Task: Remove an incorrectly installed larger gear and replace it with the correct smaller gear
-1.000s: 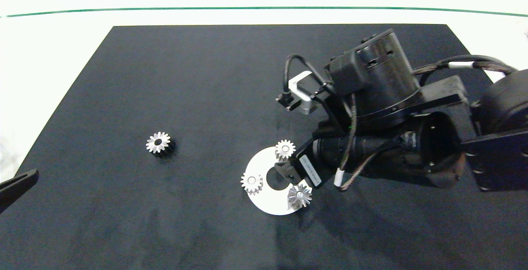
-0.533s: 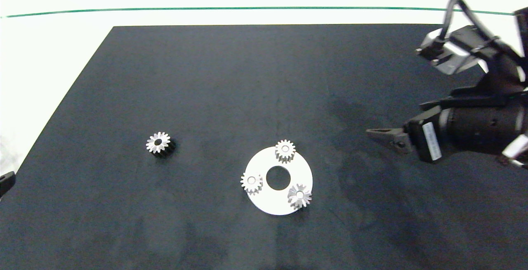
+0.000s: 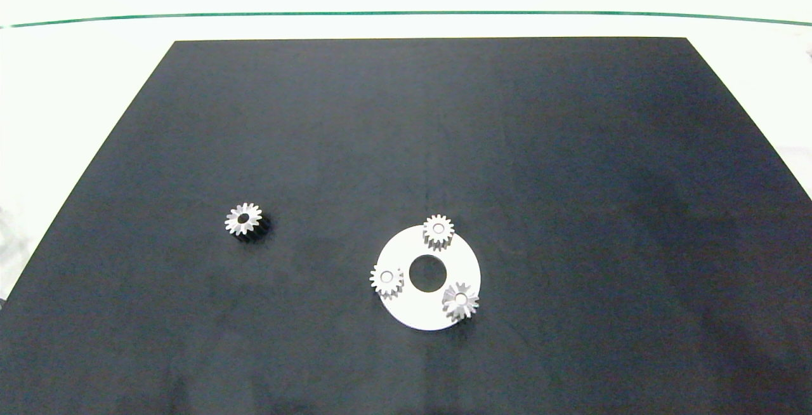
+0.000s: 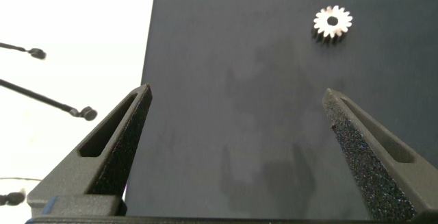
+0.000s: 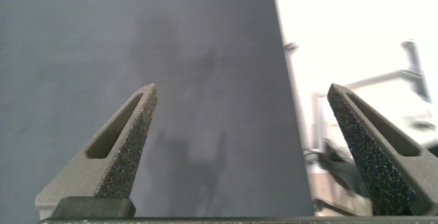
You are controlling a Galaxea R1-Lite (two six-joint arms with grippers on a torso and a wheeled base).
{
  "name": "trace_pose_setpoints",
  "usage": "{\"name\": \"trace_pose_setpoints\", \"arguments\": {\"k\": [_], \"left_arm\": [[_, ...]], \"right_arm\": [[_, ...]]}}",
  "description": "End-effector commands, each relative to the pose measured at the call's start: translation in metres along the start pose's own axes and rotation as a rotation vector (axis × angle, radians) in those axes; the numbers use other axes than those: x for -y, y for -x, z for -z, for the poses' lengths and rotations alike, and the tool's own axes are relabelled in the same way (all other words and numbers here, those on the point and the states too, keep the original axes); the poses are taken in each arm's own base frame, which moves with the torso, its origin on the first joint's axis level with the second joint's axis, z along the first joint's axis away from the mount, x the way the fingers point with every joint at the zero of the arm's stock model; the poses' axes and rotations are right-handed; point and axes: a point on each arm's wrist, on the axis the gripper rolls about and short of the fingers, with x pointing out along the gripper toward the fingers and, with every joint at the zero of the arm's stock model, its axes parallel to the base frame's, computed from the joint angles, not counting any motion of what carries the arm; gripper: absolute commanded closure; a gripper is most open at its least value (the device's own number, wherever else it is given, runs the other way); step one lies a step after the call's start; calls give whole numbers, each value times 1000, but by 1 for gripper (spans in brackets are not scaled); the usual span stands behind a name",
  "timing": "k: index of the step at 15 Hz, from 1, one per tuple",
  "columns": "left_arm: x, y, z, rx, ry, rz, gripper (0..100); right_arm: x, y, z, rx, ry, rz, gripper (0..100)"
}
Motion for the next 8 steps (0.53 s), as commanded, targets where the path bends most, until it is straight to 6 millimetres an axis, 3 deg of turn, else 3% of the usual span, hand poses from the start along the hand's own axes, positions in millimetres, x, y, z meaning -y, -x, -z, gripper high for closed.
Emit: {"name": "trace_pose_setpoints", "arguments": {"k": [1, 8], "left_arm": [[1, 26, 9, 73, 3, -68, 0], [1, 67, 26, 233, 26, -166, 0]], "right_arm": [[29, 77, 28, 156, -87, 166, 0], [37, 148, 74, 319, -165, 289, 0]]}}
